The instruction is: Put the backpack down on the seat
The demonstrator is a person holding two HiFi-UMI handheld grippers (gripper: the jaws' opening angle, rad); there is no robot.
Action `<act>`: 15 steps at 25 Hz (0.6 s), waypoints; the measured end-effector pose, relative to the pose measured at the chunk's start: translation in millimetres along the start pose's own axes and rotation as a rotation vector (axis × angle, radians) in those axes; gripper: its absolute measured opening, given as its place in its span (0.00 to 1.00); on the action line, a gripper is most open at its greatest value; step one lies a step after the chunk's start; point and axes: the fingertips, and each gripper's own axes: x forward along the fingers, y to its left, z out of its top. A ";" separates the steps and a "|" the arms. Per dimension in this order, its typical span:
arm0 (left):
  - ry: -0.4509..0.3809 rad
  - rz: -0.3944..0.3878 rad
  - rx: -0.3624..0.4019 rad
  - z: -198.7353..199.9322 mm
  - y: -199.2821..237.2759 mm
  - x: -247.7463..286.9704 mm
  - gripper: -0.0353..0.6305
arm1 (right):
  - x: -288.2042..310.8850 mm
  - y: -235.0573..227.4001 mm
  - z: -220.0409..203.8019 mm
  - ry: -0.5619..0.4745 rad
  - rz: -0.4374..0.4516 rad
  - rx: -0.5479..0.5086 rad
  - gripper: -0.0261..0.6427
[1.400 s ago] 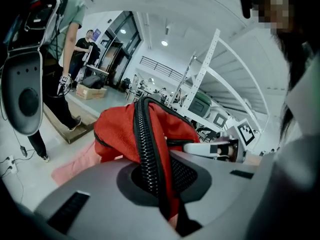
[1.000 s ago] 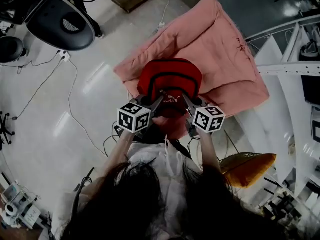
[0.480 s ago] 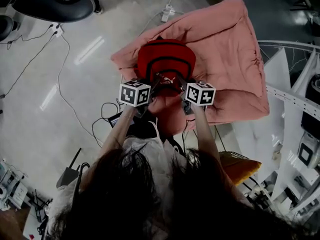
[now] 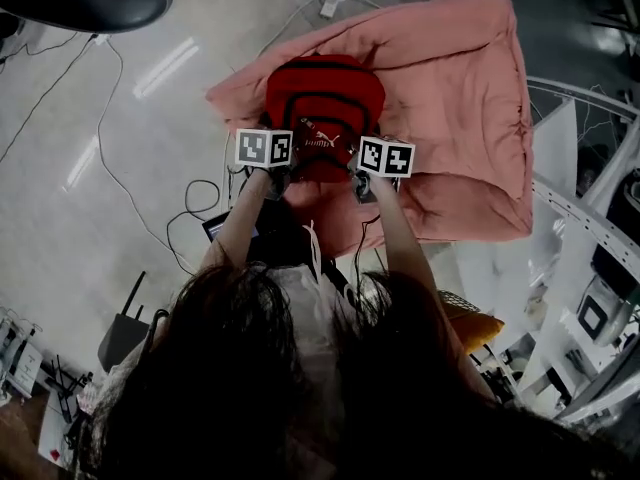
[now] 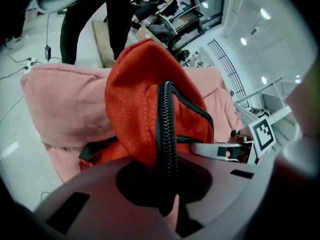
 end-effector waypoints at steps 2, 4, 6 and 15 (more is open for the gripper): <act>-0.004 0.010 -0.034 -4.5 9.4 8.4 0.12 | 6.6 -5.7 -5.4 0.019 -0.002 0.017 0.12; -0.003 0.018 -0.060 -9.9 17.8 15.4 0.12 | 11.7 -10.0 -12.1 0.034 -0.005 0.035 0.12; -0.001 0.025 -0.076 -13.7 25.2 21.2 0.12 | 15.6 -12.3 -16.7 0.044 -0.008 0.042 0.12; -0.029 0.018 0.018 -14.0 30.8 24.7 0.15 | 17.4 -14.4 -19.9 0.047 -0.020 0.022 0.17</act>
